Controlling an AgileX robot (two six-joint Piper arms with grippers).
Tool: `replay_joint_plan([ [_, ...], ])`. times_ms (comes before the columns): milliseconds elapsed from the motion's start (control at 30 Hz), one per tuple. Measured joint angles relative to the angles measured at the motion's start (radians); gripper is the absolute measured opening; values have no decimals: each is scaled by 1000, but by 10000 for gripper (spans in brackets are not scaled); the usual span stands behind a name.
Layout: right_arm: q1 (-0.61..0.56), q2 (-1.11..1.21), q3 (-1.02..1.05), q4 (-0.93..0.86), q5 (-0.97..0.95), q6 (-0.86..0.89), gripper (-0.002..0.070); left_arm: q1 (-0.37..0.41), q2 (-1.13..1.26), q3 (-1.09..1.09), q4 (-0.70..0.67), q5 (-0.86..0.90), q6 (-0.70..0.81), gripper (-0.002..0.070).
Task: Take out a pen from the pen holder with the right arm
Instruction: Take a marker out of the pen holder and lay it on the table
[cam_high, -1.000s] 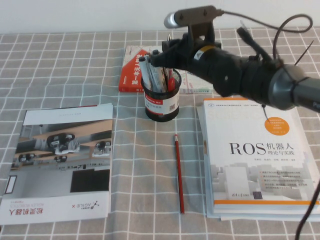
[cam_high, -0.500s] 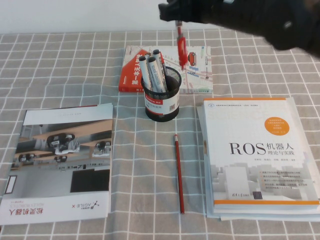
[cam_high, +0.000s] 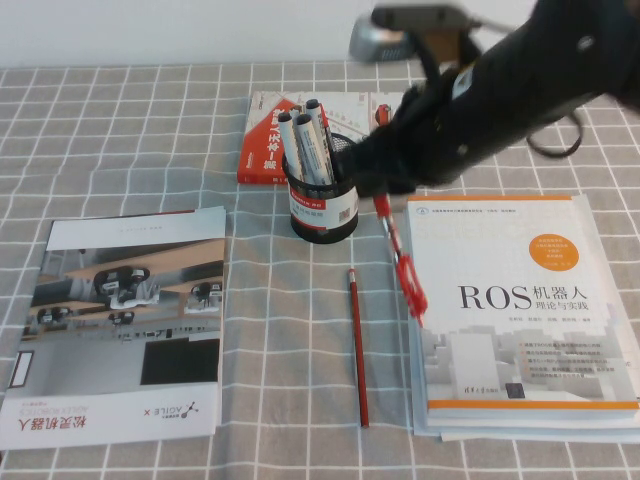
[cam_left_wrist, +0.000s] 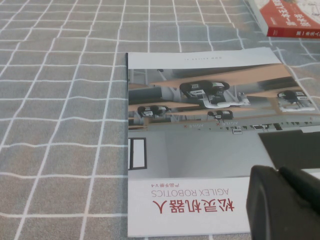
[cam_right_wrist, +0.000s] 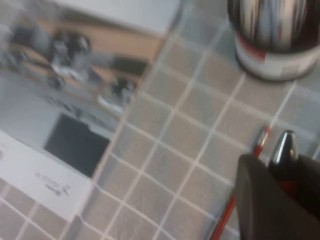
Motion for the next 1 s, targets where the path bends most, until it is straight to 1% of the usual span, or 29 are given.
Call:
replay_joint_plan([
  [67,0,46,4,13,6,7,55,0,0,0,0,0,0,-3],
  [133,0,87,28,38,-28,7,55,0,0,0,0,0,0,-3],
  [367,-27,153,160,103,-248,7,55,0,0,0,0,0,0,-3],
  [700,-28,284,164,171,-285,7,55,0,0,0,0,0,0,-3],
  [900,-29,313,166,179,-292,9,55,0,0,0,0,0,0,-3],
  [1000,-29,313,166,179,-292,11,80,0,0,0,0,0,0,-3],
])
